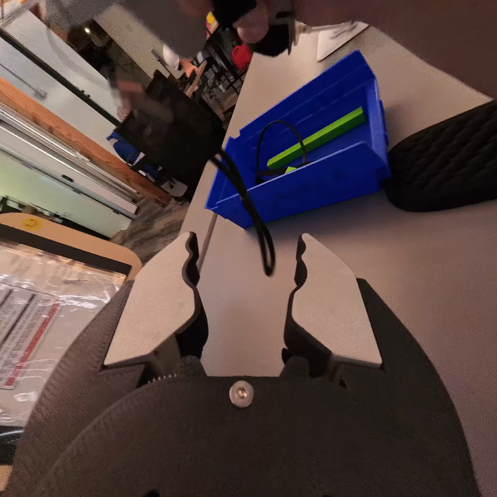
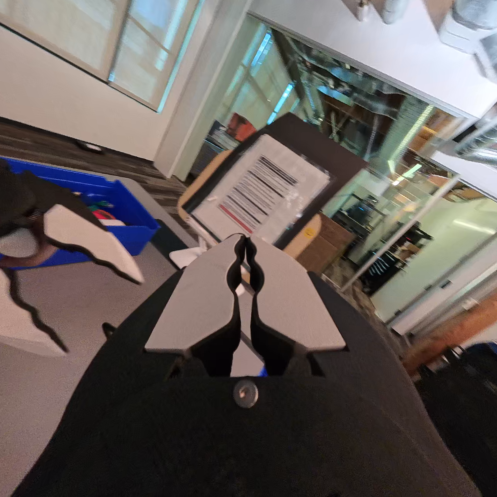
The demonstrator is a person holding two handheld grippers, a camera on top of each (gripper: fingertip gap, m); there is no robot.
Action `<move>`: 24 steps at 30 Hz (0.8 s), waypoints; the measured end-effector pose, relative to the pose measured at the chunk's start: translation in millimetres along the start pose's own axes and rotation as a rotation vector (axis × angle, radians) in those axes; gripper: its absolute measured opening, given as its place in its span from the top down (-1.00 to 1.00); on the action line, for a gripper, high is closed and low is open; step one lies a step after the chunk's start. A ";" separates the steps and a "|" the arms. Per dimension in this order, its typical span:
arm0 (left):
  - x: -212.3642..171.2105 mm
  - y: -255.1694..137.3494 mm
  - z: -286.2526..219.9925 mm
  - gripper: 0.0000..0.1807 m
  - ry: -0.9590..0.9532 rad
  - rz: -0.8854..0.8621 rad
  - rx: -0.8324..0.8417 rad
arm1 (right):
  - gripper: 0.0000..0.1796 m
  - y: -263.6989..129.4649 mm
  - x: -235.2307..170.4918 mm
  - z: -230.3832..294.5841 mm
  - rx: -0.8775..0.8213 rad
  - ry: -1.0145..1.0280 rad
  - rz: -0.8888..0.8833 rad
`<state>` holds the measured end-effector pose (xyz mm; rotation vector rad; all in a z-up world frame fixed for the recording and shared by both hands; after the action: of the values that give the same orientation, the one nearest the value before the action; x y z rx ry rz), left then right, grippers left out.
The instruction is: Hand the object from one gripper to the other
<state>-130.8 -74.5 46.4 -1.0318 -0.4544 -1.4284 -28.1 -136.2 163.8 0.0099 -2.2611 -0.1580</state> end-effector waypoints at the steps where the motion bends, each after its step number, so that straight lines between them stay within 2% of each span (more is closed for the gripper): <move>1: 0.6 -1.9 1.3 0.24 -0.025 -0.009 -0.014 | 0.99 -6.4 -5.1 -13.1 -0.037 0.011 0.018; 6: 7.3 -11.1 7.9 0.30 -0.053 -0.029 -0.005 | 0.99 -41.8 -53.6 -78.3 -0.238 0.037 0.193; 9: 9.9 -13.9 9.1 0.35 -0.048 -0.035 0.004 | 0.99 -54.1 -92.7 -98.6 -0.256 0.102 0.299; 13: 4.8 -12.1 12.3 0.38 -0.036 -0.006 0.024 | 0.98 -49.9 -161.1 -98.6 -0.177 0.212 0.517; 18: -2.2 -10.9 17.1 0.39 -0.063 0.026 0.022 | 0.98 -36.2 -244.9 -73.0 -0.055 0.312 0.796; 21: -4.8 -13.7 22.7 0.40 -0.079 0.042 0.036 | 0.97 -33.2 -283.6 -54.6 0.009 0.367 0.937; 24: -6.6 -19.5 33.9 0.41 -0.103 0.056 0.088 | 0.94 -37.2 -305.8 -38.6 0.099 0.396 1.063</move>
<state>-139.5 -40.5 64.9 -1.0424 -0.5546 -1.2984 195.8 -158.8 -50.0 -0.9898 -1.6197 0.4785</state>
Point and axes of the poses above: each gripper's, where its closed fingertips meet, y out along the fingers, x out of its top, z = x × y across the jaws, the point moved 5 cm from there along -y, back along the fingers, and after that the axes turned 7 degrees about -y, right-handed, at the moved point
